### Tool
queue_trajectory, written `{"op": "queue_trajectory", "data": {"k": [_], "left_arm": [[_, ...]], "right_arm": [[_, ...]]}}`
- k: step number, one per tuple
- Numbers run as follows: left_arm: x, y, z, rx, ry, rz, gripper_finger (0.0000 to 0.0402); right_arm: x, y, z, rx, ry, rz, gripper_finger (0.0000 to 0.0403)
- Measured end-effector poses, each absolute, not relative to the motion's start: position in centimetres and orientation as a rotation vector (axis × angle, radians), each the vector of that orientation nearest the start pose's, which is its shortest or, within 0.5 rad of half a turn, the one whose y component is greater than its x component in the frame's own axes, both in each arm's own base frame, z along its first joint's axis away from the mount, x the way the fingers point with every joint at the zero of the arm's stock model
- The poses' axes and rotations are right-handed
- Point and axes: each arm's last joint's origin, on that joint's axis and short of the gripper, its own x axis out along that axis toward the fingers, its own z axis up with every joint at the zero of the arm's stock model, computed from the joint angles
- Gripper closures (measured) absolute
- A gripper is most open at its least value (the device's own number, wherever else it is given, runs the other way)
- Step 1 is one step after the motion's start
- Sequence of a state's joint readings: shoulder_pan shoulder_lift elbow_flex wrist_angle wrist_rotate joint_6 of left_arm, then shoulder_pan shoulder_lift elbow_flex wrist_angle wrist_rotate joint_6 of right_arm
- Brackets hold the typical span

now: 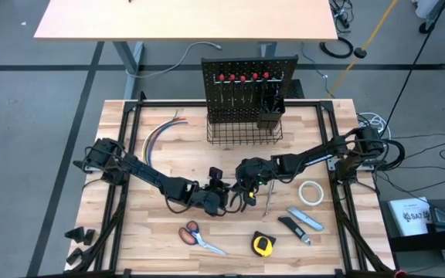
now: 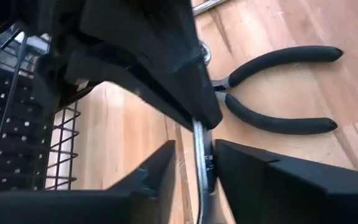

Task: Hang tools onto peg board
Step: Put the wrench into the black bin on the pegboard

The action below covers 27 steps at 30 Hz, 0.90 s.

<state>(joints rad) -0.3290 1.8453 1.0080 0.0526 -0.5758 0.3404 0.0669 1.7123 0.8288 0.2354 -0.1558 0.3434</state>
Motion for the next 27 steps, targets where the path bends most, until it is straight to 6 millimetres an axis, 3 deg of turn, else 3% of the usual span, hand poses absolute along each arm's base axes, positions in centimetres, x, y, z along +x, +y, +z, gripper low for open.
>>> {"op": "queue_trajectory", "data": {"k": [6,17,24,27], "left_arm": [[34.6,-10.1,15.3,0.666,0.780,0.180,0.0224],[32.0,-9.5,18.9,0.602,0.829,0.222,0.0215],[26.9,-7.4,19.5,0.494,0.656,0.265,0.0215],[24.7,-6.1,19.6,0.367,0.442,0.265,0.0215]], "right_arm": [[33.1,2.5,15.4,0.321,0.723,0.045,0.0399],[31.2,2.2,17.3,0.244,0.779,-0.087,0.0399],[28.0,2.1,19.7,0.204,0.692,-0.163,0.0399],[26.6,2.3,20.6,0.221,0.542,-0.140,0.0399]]}}
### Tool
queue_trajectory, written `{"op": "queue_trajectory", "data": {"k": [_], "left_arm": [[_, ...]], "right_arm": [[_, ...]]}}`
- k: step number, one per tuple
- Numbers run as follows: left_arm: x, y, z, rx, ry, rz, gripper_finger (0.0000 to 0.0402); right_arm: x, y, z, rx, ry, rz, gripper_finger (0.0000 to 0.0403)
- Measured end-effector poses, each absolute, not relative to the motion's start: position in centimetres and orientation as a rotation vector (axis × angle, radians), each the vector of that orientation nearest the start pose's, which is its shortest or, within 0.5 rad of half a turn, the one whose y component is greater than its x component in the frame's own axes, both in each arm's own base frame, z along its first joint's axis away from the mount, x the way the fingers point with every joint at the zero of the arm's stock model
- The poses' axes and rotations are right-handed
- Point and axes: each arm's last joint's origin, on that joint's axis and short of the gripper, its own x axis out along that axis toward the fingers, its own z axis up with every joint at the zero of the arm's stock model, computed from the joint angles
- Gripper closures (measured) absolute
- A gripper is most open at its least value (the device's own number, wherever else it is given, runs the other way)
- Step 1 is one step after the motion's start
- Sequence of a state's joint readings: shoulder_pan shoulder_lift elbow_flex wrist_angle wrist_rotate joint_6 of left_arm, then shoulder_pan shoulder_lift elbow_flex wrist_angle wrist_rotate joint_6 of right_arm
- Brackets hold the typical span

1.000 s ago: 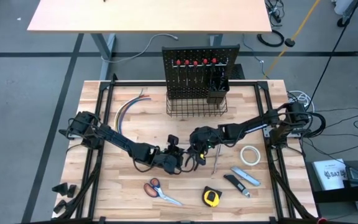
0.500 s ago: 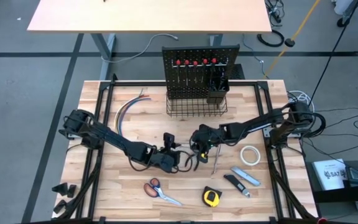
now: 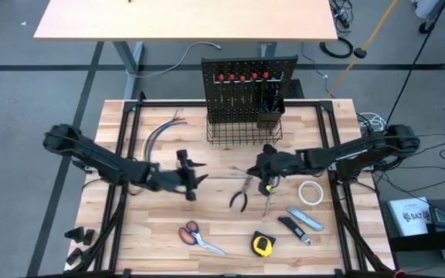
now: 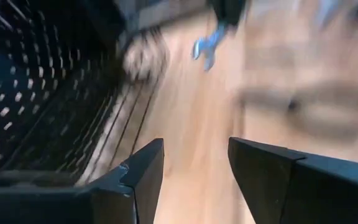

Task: Hang tools onto peg board
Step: Put the wrench into the black bin on the pegboard

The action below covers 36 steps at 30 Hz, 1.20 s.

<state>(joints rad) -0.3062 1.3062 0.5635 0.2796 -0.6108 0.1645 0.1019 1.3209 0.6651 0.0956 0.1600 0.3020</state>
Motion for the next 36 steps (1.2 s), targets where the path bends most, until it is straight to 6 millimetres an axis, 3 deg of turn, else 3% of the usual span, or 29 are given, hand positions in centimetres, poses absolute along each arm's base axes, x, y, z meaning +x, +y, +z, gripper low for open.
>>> {"op": "queue_trajectory", "data": {"k": [5,7,10,17,28,36], "left_arm": [[22.8,-4.9,21.6,0.081,-0.161,-0.072,0.0214],[22.8,-4.7,22.2,0.008,-0.298,-0.161,0.0214],[24.2,-5.0,21.9,-0.028,-0.293,-0.201,0.0214],[27.6,-5.7,20.5,-0.048,-0.233,-0.184,0.0214],[28.1,-5.6,20.2,-0.053,-0.223,-0.126,0.0214],[28.2,-5.3,19.9,-0.047,-0.190,-0.042,0.0214]], "right_arm": [[25.7,2.8,22.6,0.184,0.082,-0.038,0.0399],[25.7,3.1,23.1,0.164,-0.072,-0.012,0.0399],[26.3,3.5,23.0,0.141,-0.149,0.007,0.0399],[28.9,4.6,21.0,0.136,-0.072,0.024,0.0399],[30.0,4.8,21.3,0.134,-0.083,0.023,0.0399],[30.5,4.9,20.2,0.136,-0.057,0.025,0.0399]]}}
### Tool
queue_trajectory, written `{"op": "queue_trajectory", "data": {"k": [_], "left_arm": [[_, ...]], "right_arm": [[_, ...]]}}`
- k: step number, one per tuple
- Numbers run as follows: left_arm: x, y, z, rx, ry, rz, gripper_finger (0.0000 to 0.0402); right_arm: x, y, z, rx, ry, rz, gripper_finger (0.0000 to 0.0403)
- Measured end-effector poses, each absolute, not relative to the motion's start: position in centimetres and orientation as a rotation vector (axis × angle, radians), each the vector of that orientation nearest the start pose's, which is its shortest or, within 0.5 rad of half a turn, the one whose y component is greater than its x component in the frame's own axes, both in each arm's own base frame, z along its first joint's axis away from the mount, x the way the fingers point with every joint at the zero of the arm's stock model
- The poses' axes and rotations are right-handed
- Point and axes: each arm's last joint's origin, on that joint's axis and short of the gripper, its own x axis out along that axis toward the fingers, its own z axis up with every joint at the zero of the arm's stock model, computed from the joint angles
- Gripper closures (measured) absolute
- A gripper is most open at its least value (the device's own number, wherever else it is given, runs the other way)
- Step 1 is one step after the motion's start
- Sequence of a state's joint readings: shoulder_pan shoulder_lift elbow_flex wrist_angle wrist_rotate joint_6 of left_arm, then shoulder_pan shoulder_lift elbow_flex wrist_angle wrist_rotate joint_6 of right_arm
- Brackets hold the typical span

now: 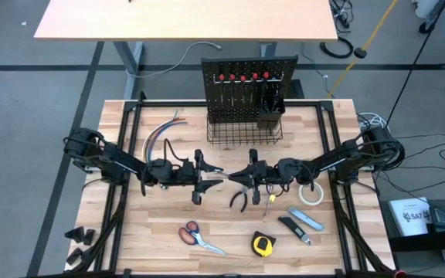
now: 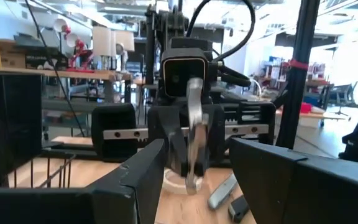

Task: Hang tools onto peg board
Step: Put the wrench into the black bin on the pegboard

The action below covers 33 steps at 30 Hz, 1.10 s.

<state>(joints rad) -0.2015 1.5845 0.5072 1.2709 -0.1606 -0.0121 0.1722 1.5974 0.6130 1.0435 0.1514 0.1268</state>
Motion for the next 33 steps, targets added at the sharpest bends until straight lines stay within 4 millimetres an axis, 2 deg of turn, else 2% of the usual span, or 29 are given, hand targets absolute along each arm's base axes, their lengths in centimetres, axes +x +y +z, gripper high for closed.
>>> {"op": "queue_trajectory", "data": {"k": [10,16,24,27,30,33], "left_arm": [[28.3,-5.1,19.7,-0.051,-0.178,-0.033,0.0223],[28.3,-5.2,19.4,-0.045,-0.144,-0.033,0.0257],[28.2,-5.2,19.7,-0.050,-0.174,-0.037,0.0264],[28.2,-5.1,19.7,-0.043,-0.180,-0.033,0.0299],[28.2,-5.1,19.8,-0.019,-0.184,-0.019,0.0373],[28.3,-5.1,20.0,0.001,-0.199,0.004,0.0388]], "right_arm": [[33.1,5.3,19.0,0.129,-0.026,0.022,0.0399],[33.1,5.3,19.6,0.103,-0.049,0.014,0.0399],[33.1,5.3,19.7,0.096,-0.048,-0.010,0.0399],[33.1,5.4,19.7,0.090,-0.047,-0.008,0.0399],[33.1,5.4,19.6,0.089,-0.047,-0.010,0.0399],[33.1,5.4,19.7,0.071,-0.055,-0.012,0.0399]]}}
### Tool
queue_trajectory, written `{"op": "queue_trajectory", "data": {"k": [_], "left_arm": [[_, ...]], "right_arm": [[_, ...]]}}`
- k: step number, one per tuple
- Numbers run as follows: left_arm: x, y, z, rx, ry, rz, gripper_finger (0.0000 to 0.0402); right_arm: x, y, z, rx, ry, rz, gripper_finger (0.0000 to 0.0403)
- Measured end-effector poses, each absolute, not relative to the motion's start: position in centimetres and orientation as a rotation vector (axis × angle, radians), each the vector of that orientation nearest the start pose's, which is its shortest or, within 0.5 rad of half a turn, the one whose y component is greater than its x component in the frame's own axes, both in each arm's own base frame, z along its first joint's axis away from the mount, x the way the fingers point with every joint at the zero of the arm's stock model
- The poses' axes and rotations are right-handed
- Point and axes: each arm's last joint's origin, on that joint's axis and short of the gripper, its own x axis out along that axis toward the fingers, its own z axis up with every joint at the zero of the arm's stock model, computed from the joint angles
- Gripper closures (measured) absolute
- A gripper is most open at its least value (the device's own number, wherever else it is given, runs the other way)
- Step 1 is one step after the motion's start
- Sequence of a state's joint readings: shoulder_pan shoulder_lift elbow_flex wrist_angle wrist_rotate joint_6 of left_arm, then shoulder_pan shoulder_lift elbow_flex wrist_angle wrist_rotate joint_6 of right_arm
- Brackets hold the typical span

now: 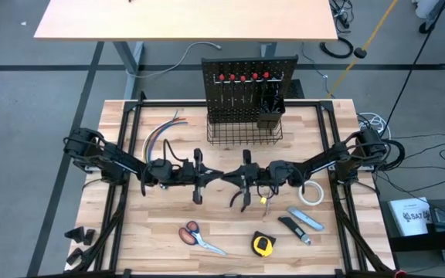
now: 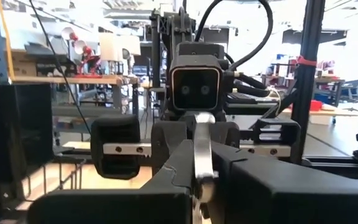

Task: Hang tools onto peg board
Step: Put the wrench into the black bin on the pegboard

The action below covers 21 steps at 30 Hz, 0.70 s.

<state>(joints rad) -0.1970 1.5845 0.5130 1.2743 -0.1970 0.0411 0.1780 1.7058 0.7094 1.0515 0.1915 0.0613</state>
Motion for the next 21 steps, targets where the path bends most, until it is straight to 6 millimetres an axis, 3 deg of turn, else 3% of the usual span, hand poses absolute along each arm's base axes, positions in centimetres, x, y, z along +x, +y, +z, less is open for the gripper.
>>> {"op": "queue_trajectory", "data": {"k": [5,12,21], "left_arm": [[29.1,-5.3,21.1,0.015,-0.213,0.003,0.0390],[31.4,-5.7,22.3,0.059,-0.048,-0.001,0.0391],[33.7,-5.8,24.2,0.114,0.142,-0.002,0.0391]], "right_arm": [[33.0,5.4,20.0,0.077,-0.080,-0.009,0.0392],[32.9,5.4,20.5,0.086,-0.086,0.002,0.0328],[32.5,4.9,22.5,0.079,0.101,-0.014,0.0276]]}}
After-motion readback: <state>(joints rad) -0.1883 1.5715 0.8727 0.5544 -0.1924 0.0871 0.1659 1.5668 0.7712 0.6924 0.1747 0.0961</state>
